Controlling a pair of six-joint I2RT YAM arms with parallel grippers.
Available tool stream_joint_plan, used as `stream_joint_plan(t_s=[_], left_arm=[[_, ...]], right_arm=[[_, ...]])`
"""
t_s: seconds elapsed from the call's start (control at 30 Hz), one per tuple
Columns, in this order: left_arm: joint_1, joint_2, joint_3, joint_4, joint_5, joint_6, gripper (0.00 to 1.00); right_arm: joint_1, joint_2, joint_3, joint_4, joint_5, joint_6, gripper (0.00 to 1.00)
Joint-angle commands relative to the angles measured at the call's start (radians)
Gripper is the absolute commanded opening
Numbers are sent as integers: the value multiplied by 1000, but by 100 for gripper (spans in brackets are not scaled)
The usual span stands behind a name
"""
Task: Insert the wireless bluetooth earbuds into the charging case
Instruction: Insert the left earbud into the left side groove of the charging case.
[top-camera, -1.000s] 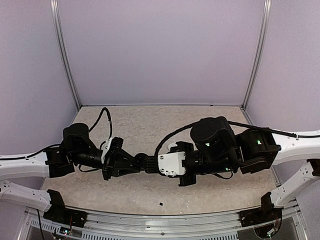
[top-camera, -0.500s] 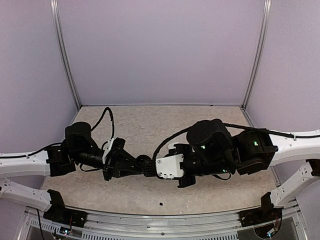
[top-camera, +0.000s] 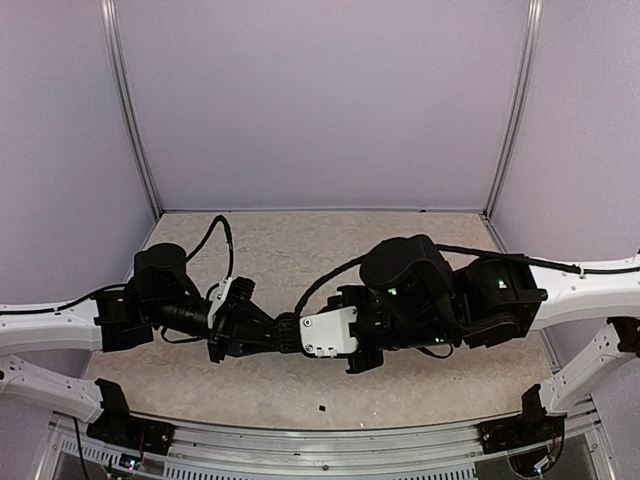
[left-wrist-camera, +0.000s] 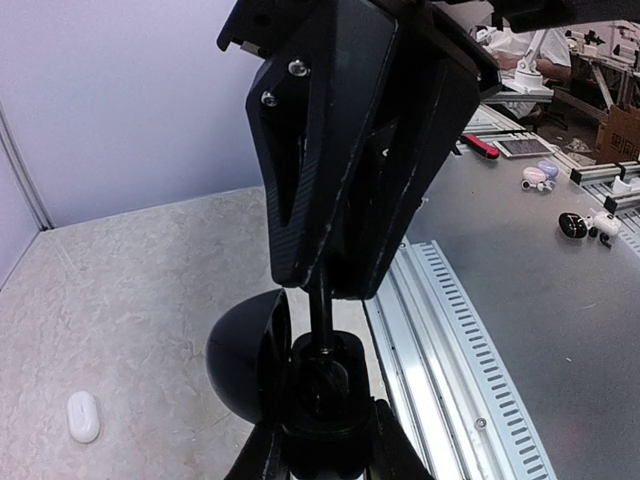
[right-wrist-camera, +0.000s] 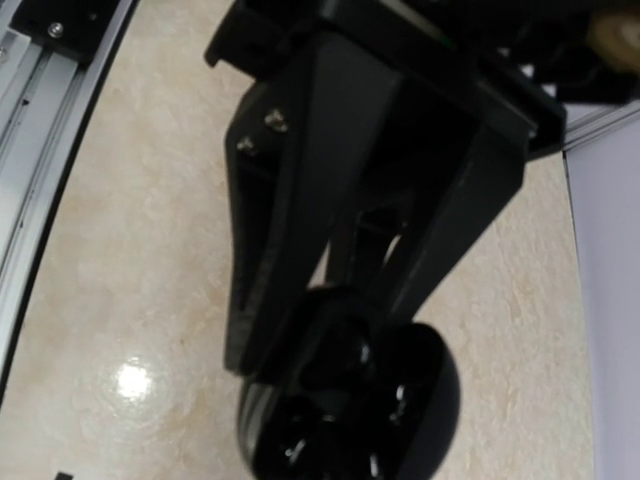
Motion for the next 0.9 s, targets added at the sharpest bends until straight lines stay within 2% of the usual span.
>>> stream_joint_plan(t_s=[0.0, 0.87], left_arm=[[-7, 9, 34, -10, 11, 8, 0], [-16, 23, 36, -11, 24, 4, 0]], right_arm=[[-2, 16, 29, -16, 6, -22, 7], [-2, 41, 50, -56, -41, -58, 4]])
